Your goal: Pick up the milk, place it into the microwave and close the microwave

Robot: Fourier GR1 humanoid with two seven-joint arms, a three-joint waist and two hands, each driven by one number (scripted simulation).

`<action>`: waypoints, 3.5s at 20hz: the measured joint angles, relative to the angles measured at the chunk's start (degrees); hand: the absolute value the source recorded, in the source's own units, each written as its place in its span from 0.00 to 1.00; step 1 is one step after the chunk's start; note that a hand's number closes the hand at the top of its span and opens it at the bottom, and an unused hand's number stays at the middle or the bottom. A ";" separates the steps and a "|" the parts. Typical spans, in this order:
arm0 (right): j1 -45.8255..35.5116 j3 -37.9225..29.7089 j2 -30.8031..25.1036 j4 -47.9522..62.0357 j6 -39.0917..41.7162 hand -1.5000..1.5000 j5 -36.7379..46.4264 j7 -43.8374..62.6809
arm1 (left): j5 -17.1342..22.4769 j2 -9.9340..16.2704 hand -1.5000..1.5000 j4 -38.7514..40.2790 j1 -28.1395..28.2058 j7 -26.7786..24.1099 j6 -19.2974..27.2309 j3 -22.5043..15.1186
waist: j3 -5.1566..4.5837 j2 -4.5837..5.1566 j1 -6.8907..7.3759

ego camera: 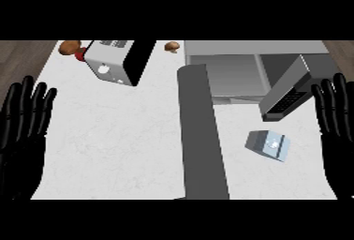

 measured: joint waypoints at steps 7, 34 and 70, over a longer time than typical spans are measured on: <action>4.83 8.28 4.15 -6.87 -7.38 0.00 10.80 -5.51 | 1.05 -0.66 0.00 3.46 -1.03 -1.72 0.00 1.72 | -0.45 0.29 0.33; 22.39 22.83 2.91 -2.11 -24.83 0.00 19.36 -15.85 | 18.33 1.73 0.00 -8.37 17.49 1.18 -12.17 15.52 | -0.51 0.34 0.90; 1.29 -8.08 0.26 60.09 -13.71 0.00 -4.26 -52.53 | 25.23 -2.06 0.00 -10.76 20.13 4.28 -22.63 26.27 | -0.50 0.45 1.03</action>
